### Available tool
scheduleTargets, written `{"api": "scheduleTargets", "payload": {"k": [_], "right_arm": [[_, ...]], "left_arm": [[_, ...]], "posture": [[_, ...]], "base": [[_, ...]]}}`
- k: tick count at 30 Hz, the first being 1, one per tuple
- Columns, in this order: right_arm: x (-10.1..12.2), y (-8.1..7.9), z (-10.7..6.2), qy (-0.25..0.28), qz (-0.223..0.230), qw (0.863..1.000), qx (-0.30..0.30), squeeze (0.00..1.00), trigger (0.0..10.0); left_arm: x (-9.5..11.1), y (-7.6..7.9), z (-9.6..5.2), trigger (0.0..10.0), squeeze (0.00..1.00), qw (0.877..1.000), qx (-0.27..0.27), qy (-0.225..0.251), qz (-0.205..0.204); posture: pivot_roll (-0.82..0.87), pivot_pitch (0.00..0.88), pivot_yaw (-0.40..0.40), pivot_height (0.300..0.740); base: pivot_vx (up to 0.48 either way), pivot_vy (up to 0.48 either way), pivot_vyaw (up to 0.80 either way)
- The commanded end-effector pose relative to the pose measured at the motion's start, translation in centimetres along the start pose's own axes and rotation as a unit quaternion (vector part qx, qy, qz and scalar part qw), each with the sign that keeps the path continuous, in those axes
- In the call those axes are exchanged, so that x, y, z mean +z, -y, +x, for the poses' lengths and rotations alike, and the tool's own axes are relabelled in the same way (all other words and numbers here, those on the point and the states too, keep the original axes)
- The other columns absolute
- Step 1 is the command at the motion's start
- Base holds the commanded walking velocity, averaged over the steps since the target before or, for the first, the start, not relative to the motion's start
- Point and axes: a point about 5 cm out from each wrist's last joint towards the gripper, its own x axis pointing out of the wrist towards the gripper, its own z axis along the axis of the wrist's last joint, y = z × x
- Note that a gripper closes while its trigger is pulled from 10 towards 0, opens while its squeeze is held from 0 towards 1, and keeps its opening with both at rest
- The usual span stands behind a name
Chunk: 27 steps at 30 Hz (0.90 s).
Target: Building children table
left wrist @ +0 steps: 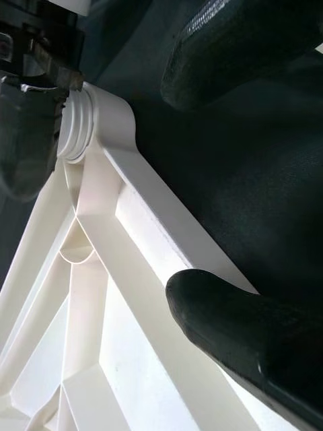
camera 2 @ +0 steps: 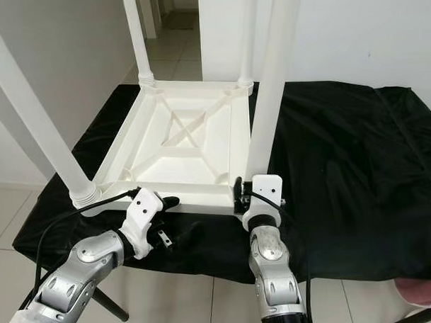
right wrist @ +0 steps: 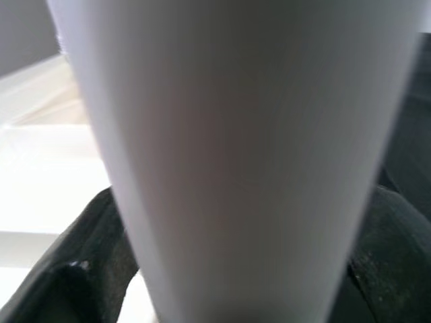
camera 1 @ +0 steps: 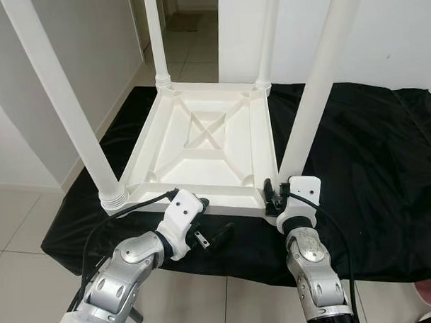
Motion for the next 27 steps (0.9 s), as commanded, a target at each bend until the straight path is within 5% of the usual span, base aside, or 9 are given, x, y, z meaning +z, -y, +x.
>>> {"api": "scheduleTargets", "payload": {"k": [1, 2, 9, 13, 25, 26, 27], "right_arm": [[0.3, -0.1, 0.1, 0.01, 0.003, 1.0, 0.018, 0.84, 10.0], [0.4, 0.1, 0.1, 0.012, -0.002, 0.999, 0.031, 0.0, 10.0], [0.6, 0.9, -0.2, 0.014, -0.011, 0.994, 0.108, 0.0, 10.0], [0.9, 2.0, -0.4, 0.021, -0.04, 0.98, 0.195, 0.0, 10.0], [0.2, 3.7, 0.8, -0.007, -0.084, 0.952, 0.294, 0.0, 9.8], [0.3, 3.9, 1.2, -0.009, -0.087, 0.948, 0.305, 0.0, 7.3], [0.3, 3.9, 1.2, -0.009, -0.087, 0.948, 0.305, 0.0, 7.3]], "left_arm": [[0.0, -0.4, -0.1, 10.0, 0.0, 1.0, 0.013, -0.006, 0.008], [0.0, -0.3, -0.2, 10.0, 0.0, 1.0, 0.012, -0.006, 0.009], [-0.3, 0.2, -0.3, 10.0, 0.0, 1.0, 0.003, -0.01, 0.012], [-0.2, 0.5, -0.1, 10.0, 0.0, 1.0, -0.004, -0.005, -0.001], [0.1, 0.4, 0.3, 10.0, 0.0, 1.0, -0.013, 0.007, -0.015], [0.3, 0.1, 0.4, 10.0, 0.0, 1.0, -0.009, 0.009, -0.012], [0.3, 0.1, 0.4, 10.0, 0.0, 1.0, -0.009, 0.009, -0.012]], "posture": [[-0.03, 0.0, 0.067, 0.74], [-0.03, 0.0, 0.071, 0.74], [-0.03, 0.0, 0.06, 0.74], [-0.03, 0.0, 0.053, 0.74], [-0.04, 0.0, 0.06, 0.74], [-0.04, 0.0, 0.059, 0.74], [-0.04, 0.0, 0.059, 0.74]], "base": [[0.0, 0.0, 0.0], [0.0, 0.0, 0.0], [0.0, 0.0, 0.0], [0.0, 0.0, 0.0], [0.0, 0.0, 0.0], [0.0, 0.0, 0.0], [0.0, 0.0, 0.0]]}}
